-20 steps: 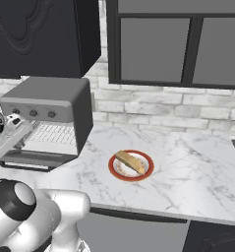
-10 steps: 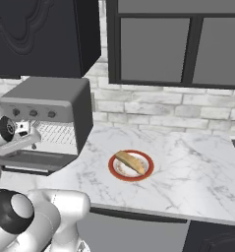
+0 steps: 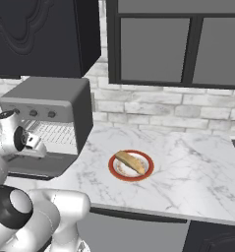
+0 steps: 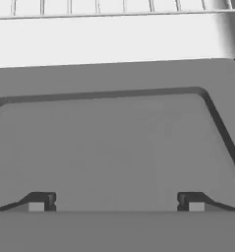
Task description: Open the toaster oven door. Place the baguette on the bottom rack in the toaster oven and place the chicken drumstick on the top rack.
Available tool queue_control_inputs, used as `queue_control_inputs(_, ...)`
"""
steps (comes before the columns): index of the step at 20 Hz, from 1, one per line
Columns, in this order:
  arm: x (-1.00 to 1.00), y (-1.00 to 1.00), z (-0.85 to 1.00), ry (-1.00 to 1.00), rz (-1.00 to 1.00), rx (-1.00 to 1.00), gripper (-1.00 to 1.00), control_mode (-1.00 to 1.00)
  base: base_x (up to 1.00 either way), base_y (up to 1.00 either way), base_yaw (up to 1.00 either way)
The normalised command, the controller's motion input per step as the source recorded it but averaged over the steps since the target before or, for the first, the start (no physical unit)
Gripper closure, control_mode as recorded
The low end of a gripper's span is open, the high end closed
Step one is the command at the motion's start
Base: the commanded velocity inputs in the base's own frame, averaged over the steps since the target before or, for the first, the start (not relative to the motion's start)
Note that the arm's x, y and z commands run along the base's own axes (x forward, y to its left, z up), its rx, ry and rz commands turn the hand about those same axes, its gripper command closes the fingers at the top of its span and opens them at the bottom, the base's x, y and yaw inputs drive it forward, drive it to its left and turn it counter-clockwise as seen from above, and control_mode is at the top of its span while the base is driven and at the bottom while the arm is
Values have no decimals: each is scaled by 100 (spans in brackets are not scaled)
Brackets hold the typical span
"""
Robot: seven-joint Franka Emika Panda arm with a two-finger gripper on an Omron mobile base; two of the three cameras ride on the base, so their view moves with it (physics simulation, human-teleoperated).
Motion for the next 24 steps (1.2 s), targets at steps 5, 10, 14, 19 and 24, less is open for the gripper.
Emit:
queue_control_inputs(5, -6, 4, -68, -1, -29, 13, -100, -100, 0, 0, 0)
queue_control_inputs(10, -18, 11, -80, 0, -22, 3, -100, -100, 0, 0, 0)
queue_control_inputs(14, -22, 9, -79, 0, -18, 1, -100, -100, 0, 0, 0)
queue_control_inputs(19, -22, 0, -5, -13, -5, 8, -100, -100, 0, 0, 0)
queue_control_inputs(24, -14, 0, 34, -31, 13, 0, -100, -100, 0, 0, 0)
